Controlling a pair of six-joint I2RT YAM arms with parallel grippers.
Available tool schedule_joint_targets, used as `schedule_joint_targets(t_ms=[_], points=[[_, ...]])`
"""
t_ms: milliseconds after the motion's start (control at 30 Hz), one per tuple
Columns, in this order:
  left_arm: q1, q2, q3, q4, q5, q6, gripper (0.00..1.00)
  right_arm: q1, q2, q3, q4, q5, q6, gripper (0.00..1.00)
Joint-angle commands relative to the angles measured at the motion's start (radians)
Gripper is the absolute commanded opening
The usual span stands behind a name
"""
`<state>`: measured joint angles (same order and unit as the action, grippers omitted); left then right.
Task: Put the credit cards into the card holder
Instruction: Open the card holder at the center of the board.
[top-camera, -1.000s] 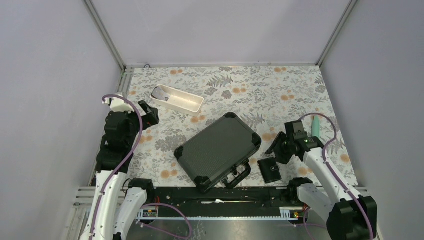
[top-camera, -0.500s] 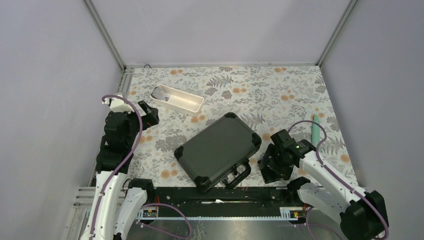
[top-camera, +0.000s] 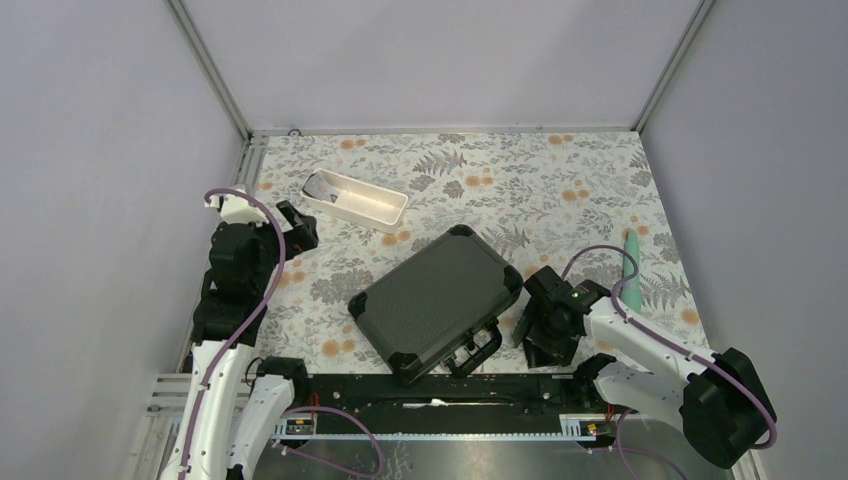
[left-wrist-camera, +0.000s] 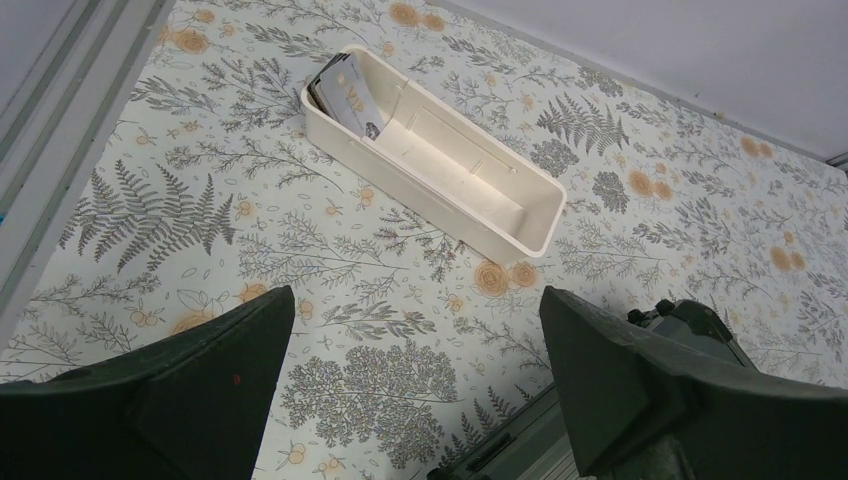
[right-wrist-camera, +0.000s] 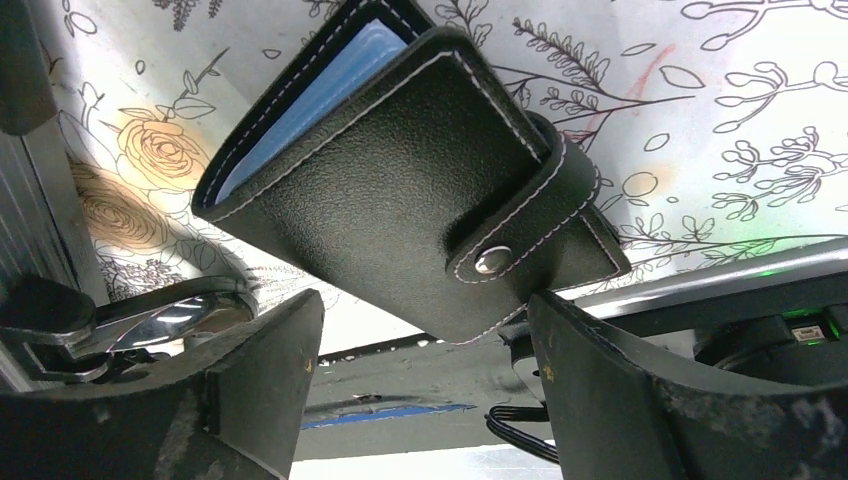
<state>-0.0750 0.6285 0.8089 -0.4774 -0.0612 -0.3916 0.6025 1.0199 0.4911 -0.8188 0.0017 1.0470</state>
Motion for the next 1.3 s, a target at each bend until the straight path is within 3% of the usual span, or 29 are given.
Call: schedule_joint_targets(t_ms=[0,400,567,733,867,1267], points=[[0.006,0.003,0.031,0.042,0.009,0.000,0.99,0.000,0.039,-0.010,0.158,0.233,0.038,0.81],[0.006,-0.010,0.029,0.042,0.008,0.000,0.99,-0.284,0.178,0.101,0.346,0.281,-0.179,0.80],[0.004,-0.013,0.028,0.042,0.008,0.000,0.99,-0.333,0.240,0.215,0.349,0.266,-0.275,0.84],[-0.006,-0.013,0.027,0.042,0.008,0.001,0.99,-0.411,0.216,0.273,0.309,0.271,-0.357,0.99],[-0.011,-0.014,0.027,0.042,0.006,0.002,0.99,-0.498,0.224,0.266,0.314,0.213,-0.436,1.00],[-0.016,-0.004,0.026,0.045,0.019,0.003,0.99,-0.511,0.427,0.317,0.325,0.002,-0.681,0.99]])
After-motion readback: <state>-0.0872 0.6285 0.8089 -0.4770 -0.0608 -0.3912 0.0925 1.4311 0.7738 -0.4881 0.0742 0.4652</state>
